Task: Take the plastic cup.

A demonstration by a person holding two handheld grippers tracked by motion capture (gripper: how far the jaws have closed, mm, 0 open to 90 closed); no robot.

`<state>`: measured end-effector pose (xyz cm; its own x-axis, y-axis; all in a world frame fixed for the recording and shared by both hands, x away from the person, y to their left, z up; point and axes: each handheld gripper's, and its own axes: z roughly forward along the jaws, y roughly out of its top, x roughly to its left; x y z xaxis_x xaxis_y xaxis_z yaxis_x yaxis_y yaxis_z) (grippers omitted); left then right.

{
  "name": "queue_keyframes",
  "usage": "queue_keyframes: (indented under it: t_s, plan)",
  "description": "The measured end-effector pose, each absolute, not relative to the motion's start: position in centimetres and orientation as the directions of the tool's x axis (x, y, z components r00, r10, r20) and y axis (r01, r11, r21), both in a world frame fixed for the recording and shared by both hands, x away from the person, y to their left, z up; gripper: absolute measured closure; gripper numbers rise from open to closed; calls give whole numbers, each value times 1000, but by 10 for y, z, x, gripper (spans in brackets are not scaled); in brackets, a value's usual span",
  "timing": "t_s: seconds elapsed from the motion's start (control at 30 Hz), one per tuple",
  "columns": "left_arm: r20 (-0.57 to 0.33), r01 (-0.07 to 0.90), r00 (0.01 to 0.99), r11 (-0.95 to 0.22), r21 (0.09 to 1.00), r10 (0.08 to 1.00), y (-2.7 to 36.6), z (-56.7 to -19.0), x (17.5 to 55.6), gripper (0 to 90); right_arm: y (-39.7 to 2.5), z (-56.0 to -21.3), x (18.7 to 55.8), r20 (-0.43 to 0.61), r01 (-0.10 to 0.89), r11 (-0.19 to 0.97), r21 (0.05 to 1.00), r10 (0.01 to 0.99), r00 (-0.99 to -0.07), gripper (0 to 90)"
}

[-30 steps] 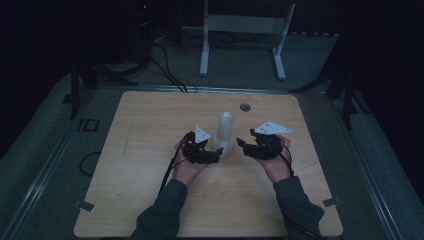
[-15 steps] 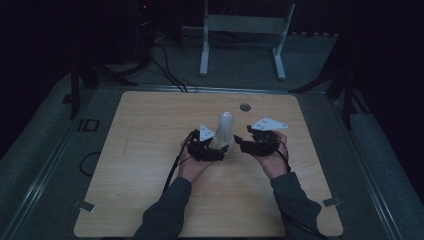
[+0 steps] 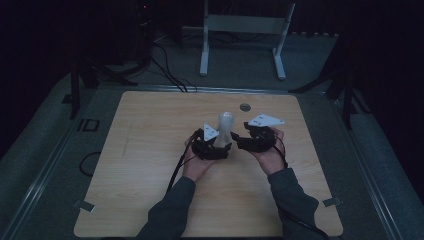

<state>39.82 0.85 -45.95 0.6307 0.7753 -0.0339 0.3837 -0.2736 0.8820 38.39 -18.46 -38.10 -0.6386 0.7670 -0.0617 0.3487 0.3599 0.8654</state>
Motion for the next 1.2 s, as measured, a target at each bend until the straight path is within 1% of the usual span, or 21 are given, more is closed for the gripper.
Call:
queue_keyframes:
  t_s: [0.27,0.43,0.57,0.93,1.2]
  plan:
    - [-23,383,622,-278,881,782,4,-463,401,164,-181,-381,388,-46,350,347,870,764,-643,361]
    - [-17,374,620,-276,886,785,4,-463,400,199,-175,-378,390,-46,339,344,875,758,-650,361]
    - [-13,367,617,-273,889,787,4,-464,399,205,-170,-376,391,-43,337,342,877,754,-655,360]
    - [-3,356,613,-273,894,790,4,-464,398,207,-160,-372,395,-42,327,338,883,749,-661,369]
    - [1,351,613,-273,896,790,5,-464,397,208,-158,-370,400,-8,331,305,893,747,-665,368]
